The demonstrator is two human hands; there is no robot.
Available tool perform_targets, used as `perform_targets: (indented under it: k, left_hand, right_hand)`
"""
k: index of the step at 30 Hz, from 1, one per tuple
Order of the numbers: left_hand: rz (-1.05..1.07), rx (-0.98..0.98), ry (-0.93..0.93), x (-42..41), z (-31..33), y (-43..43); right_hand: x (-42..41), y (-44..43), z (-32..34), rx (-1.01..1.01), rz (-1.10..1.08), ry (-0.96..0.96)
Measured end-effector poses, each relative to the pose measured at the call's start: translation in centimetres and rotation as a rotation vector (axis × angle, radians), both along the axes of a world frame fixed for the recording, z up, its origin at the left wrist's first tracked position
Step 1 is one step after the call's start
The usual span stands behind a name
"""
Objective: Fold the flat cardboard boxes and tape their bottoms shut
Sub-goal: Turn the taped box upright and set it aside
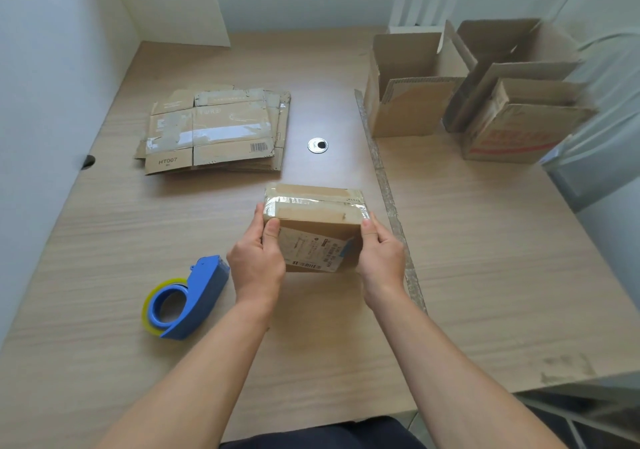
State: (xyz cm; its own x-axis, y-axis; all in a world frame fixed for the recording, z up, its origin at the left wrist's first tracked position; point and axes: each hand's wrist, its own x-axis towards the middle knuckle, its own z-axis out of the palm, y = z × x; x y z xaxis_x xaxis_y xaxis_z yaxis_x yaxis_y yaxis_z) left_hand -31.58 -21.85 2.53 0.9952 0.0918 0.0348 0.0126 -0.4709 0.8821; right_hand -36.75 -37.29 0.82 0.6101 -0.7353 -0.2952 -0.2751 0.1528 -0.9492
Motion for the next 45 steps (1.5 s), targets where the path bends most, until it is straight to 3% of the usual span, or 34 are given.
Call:
perform_targets:
  k: [6, 11, 17, 23, 28, 33, 38, 45]
  left_hand:
    - [-0.075, 0.059, -0.118, 1.0, 0.5, -0.2]
    - [-0.233, 0.074, -0.044, 2.1, 0.5, 1.8]
    - [-0.441, -0.169, 0.274, 3.3, 0.5, 4.2]
    - [-0.446, -0.328, 0.333, 3.3, 1.3, 5.5]
    - [-0.488, -0.416, 0.483, 2.9, 1.7, 6.4]
    - [-0.425, -0.554, 0.501, 2.6, 0.6, 7.3]
    - [-0.459, -0.476, 0.489, 1.4, -0.3, 7.5]
    - [-0.368, -0.142, 0.498, 0.9, -1.6, 7.0]
  right_hand:
    - [0.1, -0.3, 1.0, 0.354, -0.065, -0.079]
    - [-1.4, -1.5, 0.8, 0.219, 0.146, -0.048]
    - [-1.7, -2.6, 0.5, 0.187, 0.458, -0.076]
    - [-2.0, -3.7, 0.7, 0.091, 0.434, -0.023]
    - [-2.5, -4.4, 1.2, 0.185, 0.496, -0.059]
    - [-2.9, -5.0, 0.9, 0.167, 0.527, -0.092]
    - [-3.5, -5.1, 0.1, 0.183, 0.581, -0.051]
    - [-3.2, -4.7, -0.5, -0.236, 0.617, 0.188]
